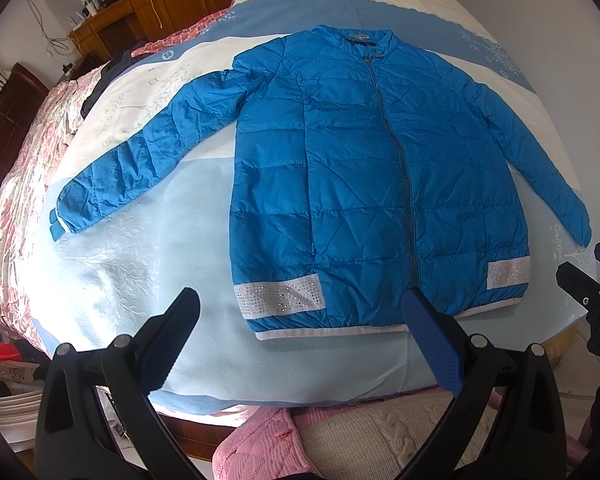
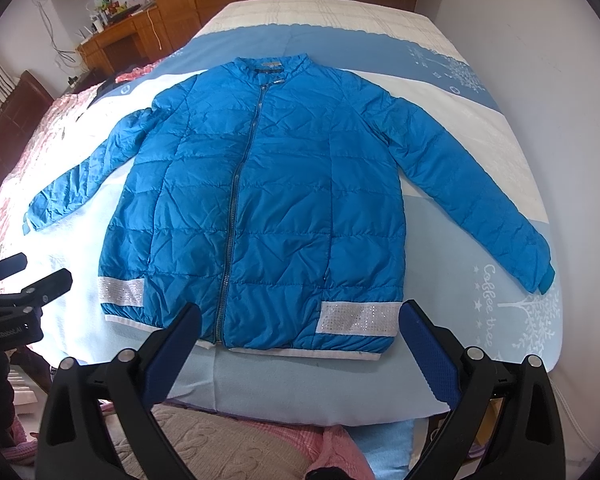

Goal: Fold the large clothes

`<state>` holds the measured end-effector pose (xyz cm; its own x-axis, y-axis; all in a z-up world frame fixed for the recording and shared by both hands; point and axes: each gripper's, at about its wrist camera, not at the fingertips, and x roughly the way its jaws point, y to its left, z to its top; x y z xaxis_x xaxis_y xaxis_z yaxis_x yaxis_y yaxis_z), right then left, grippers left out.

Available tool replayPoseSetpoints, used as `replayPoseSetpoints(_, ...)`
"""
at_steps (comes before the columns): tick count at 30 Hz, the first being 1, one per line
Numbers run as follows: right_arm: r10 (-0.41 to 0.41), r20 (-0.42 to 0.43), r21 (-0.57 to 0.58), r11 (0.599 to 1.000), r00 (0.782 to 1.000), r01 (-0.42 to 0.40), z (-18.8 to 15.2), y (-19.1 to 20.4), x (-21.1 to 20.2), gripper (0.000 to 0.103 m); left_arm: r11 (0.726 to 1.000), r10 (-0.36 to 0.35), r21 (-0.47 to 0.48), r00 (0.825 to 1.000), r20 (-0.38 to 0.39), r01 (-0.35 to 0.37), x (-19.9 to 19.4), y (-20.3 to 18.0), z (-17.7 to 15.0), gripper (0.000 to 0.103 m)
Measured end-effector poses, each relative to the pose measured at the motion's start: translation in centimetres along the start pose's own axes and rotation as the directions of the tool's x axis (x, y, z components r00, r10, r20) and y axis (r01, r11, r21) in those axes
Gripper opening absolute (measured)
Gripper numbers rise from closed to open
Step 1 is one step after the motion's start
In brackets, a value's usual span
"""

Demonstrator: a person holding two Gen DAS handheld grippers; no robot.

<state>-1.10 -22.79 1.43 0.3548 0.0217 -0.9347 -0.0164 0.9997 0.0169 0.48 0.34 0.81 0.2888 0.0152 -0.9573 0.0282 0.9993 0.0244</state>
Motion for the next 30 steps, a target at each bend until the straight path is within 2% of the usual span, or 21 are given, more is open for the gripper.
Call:
replayPoseSetpoints(22, 0.016, 0.015, -0.005, 1.0, 1.0, -0.016, 0.4, 0.0, 0.4, 0.099, 1.0, 0.01, 0.011, 1.0, -0.005, -0.009, 0.3, -0.1, 0.4, 0.1)
replayPoseSetpoints(30, 0.043, 0.039, 0.053, 0.998, 0.998, -0.045, 0.7, -2.5, 1.3, 0.099, 0.999, 0.016, 0.048, 1.0, -0.001, -0.016, 1.3, -1.4, 1.6, 0.1)
